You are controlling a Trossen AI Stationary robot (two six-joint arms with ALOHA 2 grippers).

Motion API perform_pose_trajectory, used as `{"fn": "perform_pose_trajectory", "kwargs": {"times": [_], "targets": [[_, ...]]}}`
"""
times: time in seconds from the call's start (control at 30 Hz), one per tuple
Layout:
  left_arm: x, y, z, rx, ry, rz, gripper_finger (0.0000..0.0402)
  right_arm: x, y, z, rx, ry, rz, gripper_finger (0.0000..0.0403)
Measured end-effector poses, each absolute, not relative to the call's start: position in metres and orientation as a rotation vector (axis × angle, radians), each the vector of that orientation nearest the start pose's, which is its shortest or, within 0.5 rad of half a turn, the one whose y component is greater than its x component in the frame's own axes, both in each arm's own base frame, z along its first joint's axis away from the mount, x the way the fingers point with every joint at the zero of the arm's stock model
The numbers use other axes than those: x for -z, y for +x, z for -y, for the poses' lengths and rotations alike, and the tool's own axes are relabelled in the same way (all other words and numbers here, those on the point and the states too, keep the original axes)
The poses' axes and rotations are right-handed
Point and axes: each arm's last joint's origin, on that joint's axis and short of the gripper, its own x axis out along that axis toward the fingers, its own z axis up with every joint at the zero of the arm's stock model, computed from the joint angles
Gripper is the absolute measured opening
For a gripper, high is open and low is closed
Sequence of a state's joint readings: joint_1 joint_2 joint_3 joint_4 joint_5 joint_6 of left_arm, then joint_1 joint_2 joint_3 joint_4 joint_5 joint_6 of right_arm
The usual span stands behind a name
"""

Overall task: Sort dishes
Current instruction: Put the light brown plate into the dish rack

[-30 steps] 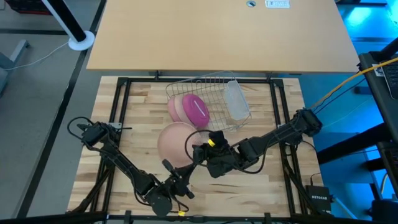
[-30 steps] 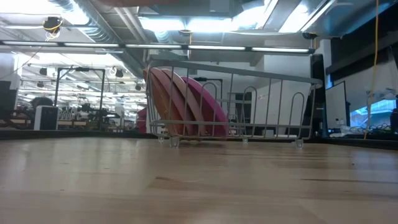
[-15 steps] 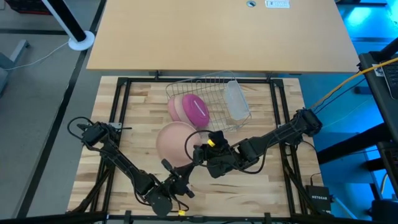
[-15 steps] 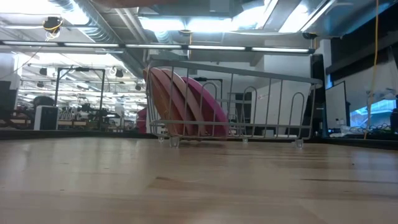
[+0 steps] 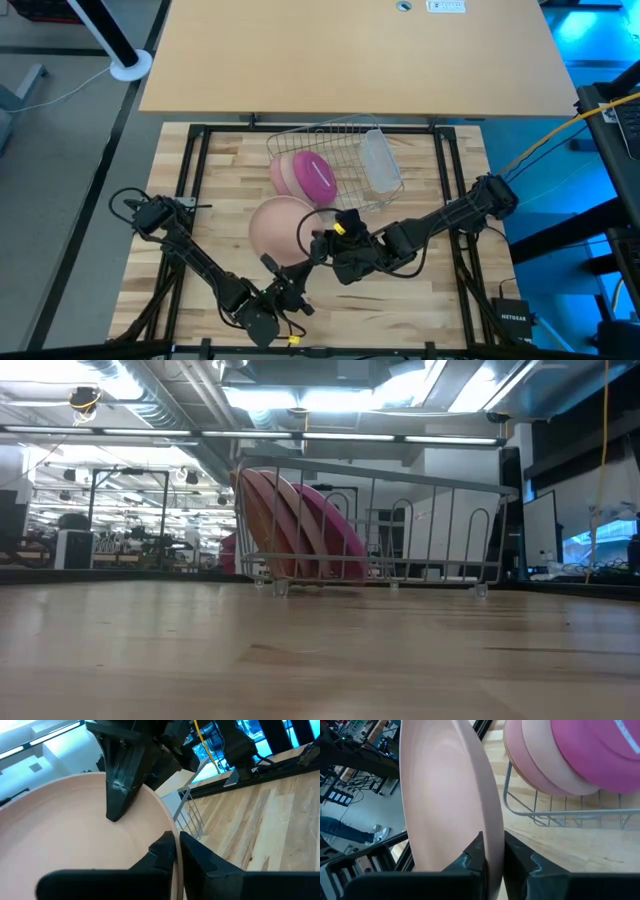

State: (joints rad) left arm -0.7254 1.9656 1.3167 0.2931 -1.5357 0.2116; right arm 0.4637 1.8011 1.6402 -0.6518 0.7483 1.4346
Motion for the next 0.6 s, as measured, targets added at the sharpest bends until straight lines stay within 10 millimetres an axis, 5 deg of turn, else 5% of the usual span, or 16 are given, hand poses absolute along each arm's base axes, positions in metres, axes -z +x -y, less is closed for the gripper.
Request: {"fn": "perform_pose_trajectory", "kwargs": {"times": [0.3,0.6], "targets": [[-0.224,0.321,0.270,-0.739,0.426,-0.187,0.0071,-0.314,0.357,-0.150,0.754,0.757,-0.294,0.0040],[-0.224,0.282,0.310,-0.613,0.379,-0.139,0.0089,-0.309,0.354,-0.131,0.876,0.648,-0.308,0.0040]]}}
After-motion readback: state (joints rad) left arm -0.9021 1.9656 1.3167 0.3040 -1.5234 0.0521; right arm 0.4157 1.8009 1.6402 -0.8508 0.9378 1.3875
